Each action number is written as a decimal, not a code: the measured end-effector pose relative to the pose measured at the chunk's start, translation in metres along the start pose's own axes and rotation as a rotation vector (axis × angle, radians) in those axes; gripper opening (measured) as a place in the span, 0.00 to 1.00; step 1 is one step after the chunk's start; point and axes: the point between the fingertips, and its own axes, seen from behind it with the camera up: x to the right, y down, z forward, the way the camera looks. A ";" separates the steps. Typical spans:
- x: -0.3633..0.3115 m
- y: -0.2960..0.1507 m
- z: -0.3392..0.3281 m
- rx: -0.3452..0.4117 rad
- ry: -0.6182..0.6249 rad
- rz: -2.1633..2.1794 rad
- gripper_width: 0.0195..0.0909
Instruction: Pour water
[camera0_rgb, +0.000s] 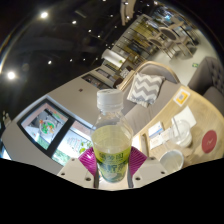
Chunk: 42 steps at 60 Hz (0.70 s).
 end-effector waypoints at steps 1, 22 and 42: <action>0.000 -0.007 -0.003 0.009 0.008 -0.045 0.26; 0.115 -0.109 -0.070 0.107 0.326 -0.794 0.26; 0.265 -0.071 -0.068 -0.005 0.483 -0.823 0.26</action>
